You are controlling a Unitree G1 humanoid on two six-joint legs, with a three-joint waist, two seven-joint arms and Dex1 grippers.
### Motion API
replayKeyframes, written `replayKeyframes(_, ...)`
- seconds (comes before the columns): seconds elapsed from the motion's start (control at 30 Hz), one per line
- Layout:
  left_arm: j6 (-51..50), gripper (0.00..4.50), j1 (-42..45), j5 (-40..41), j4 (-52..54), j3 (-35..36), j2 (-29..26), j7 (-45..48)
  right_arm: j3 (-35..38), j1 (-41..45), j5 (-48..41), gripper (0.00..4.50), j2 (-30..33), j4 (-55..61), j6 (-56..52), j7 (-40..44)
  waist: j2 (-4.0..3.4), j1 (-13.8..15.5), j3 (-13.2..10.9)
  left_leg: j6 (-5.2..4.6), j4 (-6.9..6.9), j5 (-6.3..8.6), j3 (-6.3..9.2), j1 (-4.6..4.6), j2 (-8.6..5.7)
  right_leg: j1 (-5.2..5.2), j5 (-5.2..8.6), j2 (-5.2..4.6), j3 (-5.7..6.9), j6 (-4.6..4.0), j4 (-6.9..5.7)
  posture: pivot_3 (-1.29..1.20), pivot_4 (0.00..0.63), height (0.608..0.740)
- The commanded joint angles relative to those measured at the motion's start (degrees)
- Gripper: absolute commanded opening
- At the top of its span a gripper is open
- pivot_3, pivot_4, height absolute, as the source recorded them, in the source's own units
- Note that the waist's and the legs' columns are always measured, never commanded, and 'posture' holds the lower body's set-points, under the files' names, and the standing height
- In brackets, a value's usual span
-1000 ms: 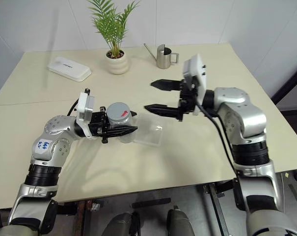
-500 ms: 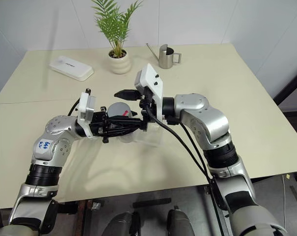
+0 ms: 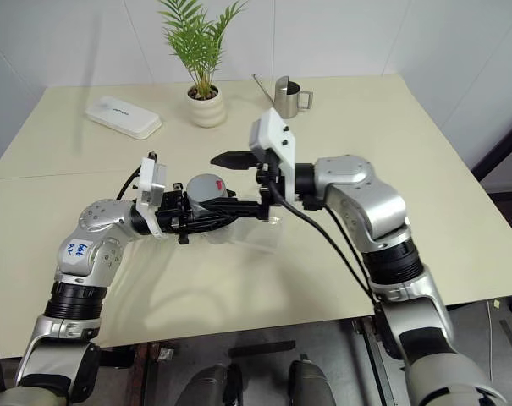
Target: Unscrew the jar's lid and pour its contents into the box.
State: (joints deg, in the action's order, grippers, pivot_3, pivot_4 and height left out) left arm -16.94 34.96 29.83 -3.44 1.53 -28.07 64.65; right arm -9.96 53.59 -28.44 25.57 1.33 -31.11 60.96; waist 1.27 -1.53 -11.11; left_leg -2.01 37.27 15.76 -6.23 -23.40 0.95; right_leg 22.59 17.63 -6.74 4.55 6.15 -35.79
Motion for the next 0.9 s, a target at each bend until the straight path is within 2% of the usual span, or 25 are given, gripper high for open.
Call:
replayKeyframes(0.03,0.95,2.01,0.33,1.10,2.40,0.07,-0.24,1.94,7.04,-0.04,0.60,4.23,5.11,-3.70,2.27,0.03,0.00,0.18,0.00,0.00,0.00,0.00,0.00,0.00,0.00,0.00,0.00,0.00,0.00,0.00,0.01,0.00,0.150,0.740)
replayKeyframes(0.27,0.99,2.01,0.24,0.56,2.34,0.46,-0.60,1.94,10.83,-0.33,-3.49,4.23,7.64,-3.89,-1.43,2.13,0.00,-0.29,0.00,0.01,-0.02,0.01,-0.12,0.03,0.10,0.00,0.00,-0.02,-0.04,0.00,0.06,0.00,0.150,0.740)
replayKeyframes(0.5,0.71,2.01,0.34,0.59,2.50,0.51,-0.69,1.66,7.94,0.07,-8.01,4.23,2.14,3.26,-6.24,0.65,0.00,-0.07,0.00,0.09,0.02,-0.02,-0.17,0.07,0.22,0.00,0.00,0.04,-0.05,-0.01,0.02,0.00,0.150,0.740)
replayKeyframes(0.67,0.51,2.01,0.42,0.57,2.72,0.18,-0.51,1.57,4.06,0.68,-6.85,4.23,-2.43,6.64,-7.75,-2.55,0.00,-0.01,0.00,0.08,0.01,-0.01,-0.16,0.06,0.19,0.01,0.00,-0.02,-0.05,-0.01,0.01,0.00,0.150,0.740)
replayKeyframes(0.9,0.56,2.01,0.30,0.62,2.39,0.24,-0.70,2.03,0.55,2.08,-4.06,4.23,-4.90,5.81,-7.83,-4.76,0.00,0.02,0.00,0.05,0.00,0.02,-0.13,0.04,0.13,0.01,0.00,-0.03,-0.02,-0.01,0.01,0.00,0.150,0.740)
